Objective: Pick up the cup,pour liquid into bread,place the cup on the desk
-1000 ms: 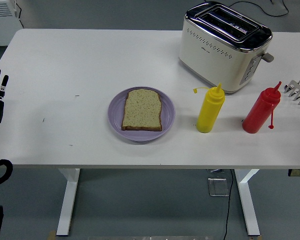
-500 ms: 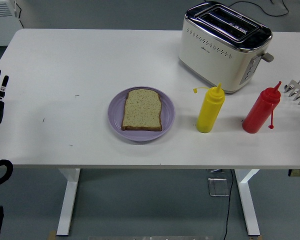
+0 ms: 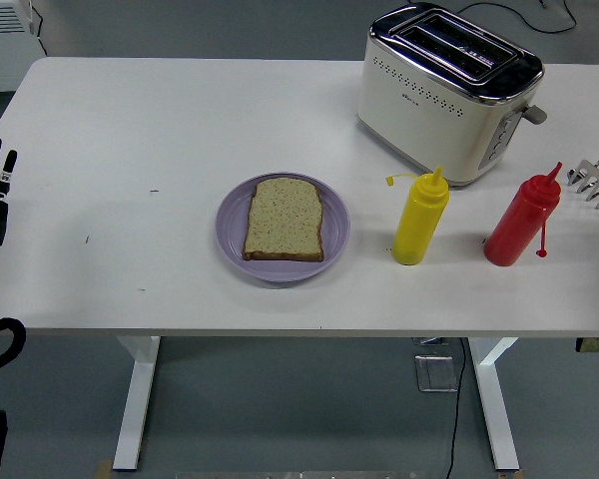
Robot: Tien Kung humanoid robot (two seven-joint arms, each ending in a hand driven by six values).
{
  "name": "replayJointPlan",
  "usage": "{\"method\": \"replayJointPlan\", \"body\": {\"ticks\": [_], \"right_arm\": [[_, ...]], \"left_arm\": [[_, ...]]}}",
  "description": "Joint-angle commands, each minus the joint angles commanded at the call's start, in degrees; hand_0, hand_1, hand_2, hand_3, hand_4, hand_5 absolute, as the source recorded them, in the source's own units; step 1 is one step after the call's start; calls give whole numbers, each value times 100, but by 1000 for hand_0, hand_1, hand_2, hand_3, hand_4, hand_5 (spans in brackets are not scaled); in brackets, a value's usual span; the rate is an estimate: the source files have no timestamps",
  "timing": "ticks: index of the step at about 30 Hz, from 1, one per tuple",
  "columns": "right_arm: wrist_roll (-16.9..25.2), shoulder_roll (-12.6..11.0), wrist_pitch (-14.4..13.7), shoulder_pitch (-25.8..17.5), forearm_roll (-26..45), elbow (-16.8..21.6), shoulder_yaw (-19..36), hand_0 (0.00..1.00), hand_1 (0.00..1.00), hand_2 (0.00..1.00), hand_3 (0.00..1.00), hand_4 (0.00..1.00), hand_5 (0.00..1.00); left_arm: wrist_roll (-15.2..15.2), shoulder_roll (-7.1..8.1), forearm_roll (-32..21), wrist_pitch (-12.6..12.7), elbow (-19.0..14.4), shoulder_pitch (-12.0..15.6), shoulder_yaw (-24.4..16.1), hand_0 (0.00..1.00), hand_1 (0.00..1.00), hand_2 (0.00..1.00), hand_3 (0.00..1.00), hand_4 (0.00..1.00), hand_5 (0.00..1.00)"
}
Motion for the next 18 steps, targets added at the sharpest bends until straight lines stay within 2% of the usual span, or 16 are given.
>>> {"method": "replayJointPlan", "body": {"ticks": [18], "right_arm": [[131,22,-107,-12,58,-49,-21,738,688,705,736,485,360]], "left_arm": [[0,2,11,-9,-7,12,5,788,745,745,703,513,994]]}}
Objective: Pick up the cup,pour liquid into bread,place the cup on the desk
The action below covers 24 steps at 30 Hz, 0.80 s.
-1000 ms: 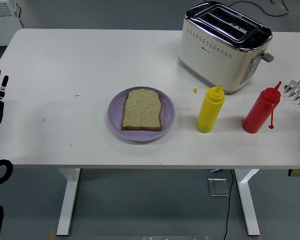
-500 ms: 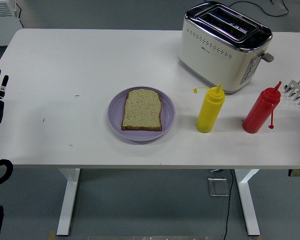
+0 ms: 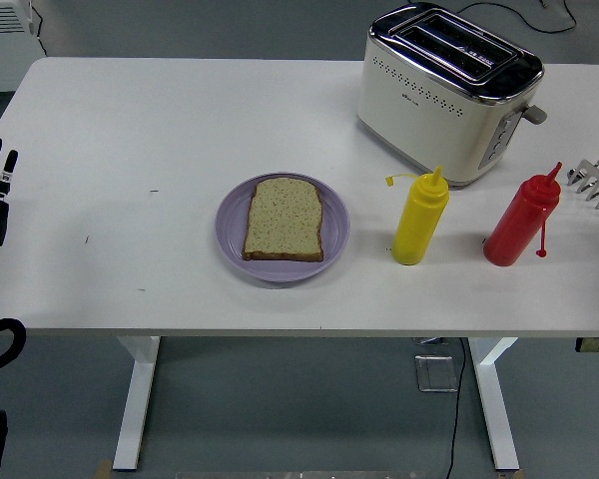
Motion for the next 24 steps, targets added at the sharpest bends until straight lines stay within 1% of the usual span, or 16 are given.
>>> {"method": "replayJointPlan", "body": {"ticks": [11,24], "right_arm": [[-19,-2,-82,-34,53,-18,-25,738,687,701,730,480,356],[-53,9,-55,-31,19,-28,-6,744,685,701,728,481,351]], "left_arm": [[0,-2,5,-1,0,30,26,787,745,744,703,514,994],[-1,4,6,-4,-2,33,33,785,740,742,702,513,992]]}}
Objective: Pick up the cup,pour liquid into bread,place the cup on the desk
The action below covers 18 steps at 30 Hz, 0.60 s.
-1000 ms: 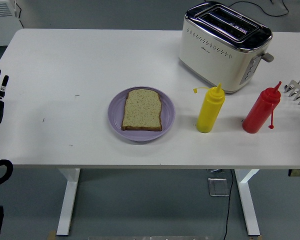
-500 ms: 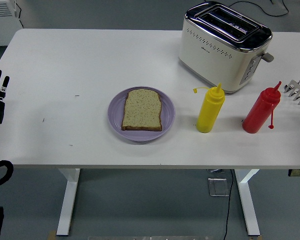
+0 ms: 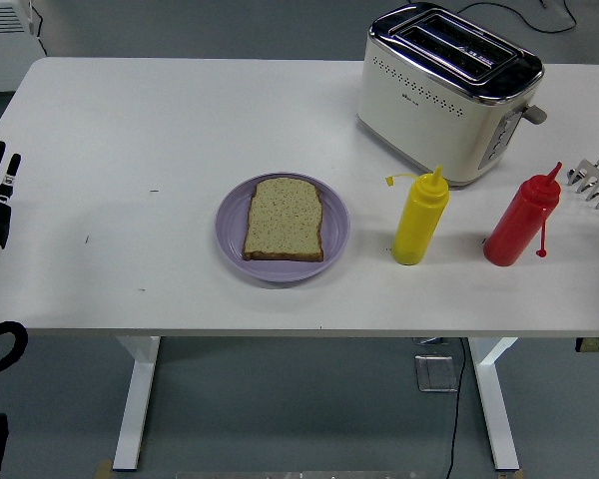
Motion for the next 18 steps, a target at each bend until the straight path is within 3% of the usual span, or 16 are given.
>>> {"method": "replayJointPlan", "body": {"ticks": [18], "right_arm": [[-210,4,23,17,-125,-1,29,754,699,710,734,479,347]], "left_arm": [[0,-4,-7,4,-2,-26,-30,783,739,739,701,514,995]]}}
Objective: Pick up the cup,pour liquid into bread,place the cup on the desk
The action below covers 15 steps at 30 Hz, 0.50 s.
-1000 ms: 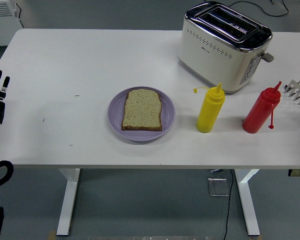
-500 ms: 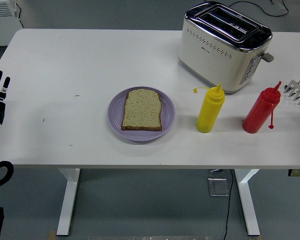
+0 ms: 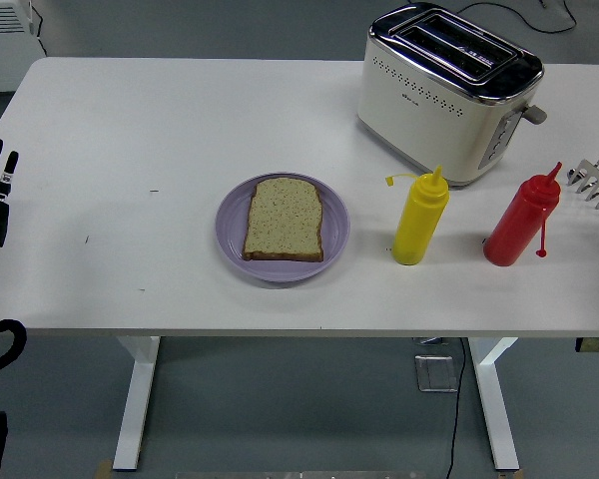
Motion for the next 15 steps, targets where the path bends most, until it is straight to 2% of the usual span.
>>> {"method": "replayJointPlan", "body": {"ticks": [15], "right_arm": [[-84,-5,51,7,-35,10,-9,754,702,714,734,478,348]], "left_arm": [[2,4,-4,2,-6,-9,-10,784,739,739,701,515,996]]}}
